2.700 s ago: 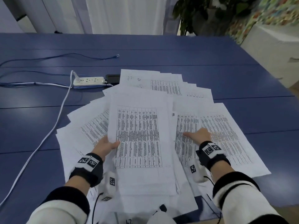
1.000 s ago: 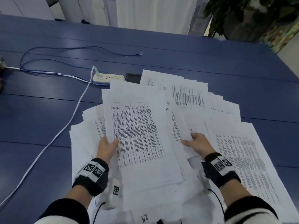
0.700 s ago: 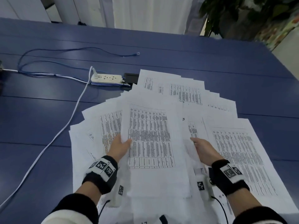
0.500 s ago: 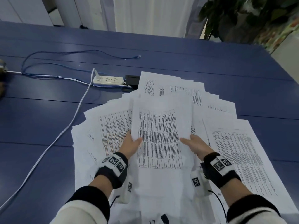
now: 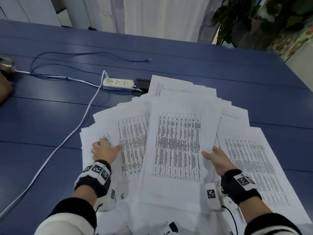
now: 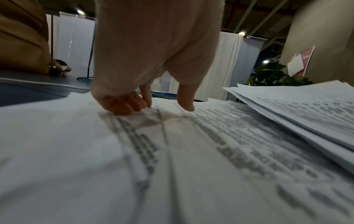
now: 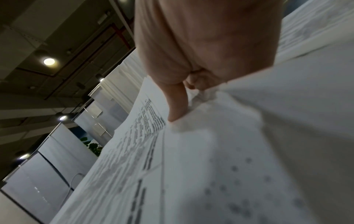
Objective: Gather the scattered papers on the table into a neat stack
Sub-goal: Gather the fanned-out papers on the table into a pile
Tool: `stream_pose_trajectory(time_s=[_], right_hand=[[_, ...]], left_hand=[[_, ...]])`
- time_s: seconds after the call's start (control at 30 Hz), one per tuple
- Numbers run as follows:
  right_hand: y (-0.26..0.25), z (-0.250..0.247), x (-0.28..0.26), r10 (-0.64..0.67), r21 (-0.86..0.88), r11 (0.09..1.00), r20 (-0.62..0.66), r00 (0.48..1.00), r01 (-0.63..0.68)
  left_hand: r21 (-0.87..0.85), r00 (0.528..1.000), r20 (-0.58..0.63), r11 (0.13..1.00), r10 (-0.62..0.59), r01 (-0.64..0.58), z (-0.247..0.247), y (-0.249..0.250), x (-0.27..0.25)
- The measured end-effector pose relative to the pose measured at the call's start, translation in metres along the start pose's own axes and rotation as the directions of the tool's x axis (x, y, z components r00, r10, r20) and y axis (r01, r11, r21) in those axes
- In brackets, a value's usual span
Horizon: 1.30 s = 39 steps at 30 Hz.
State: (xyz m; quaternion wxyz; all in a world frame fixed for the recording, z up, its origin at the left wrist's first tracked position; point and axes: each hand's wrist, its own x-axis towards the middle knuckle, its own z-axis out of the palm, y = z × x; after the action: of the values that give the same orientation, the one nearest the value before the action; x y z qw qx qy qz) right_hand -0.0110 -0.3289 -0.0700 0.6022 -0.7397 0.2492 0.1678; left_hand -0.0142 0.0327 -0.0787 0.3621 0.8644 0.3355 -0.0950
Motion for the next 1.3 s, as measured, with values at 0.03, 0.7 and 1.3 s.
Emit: stream_pose_trajectory(time_s=[0.03,0.7,1.3], right_hand=[[0.000,0.000,-0.001,-0.001,0.010,1.000,0.007,1.000,0.001],[-0.004,0.026,0.009,0.018,-0.007,1.000,0.127,0.992,-0.017],[-0.134,0.006,-0.052,-0.588,0.235,0.776,-0.069,0.806,0.586]], left_hand=[[-0.047,0.999,0.040,0.999,0.026,-0.025,0.002,0.004,0.000],[-0.474,0.843,0.479,0.881,0.246,0.012,0.045,0.050,-0.048],[-0.750,0.814,0.117,0.588,0.569,-0.303,-0.046,0.130,-0.059]])
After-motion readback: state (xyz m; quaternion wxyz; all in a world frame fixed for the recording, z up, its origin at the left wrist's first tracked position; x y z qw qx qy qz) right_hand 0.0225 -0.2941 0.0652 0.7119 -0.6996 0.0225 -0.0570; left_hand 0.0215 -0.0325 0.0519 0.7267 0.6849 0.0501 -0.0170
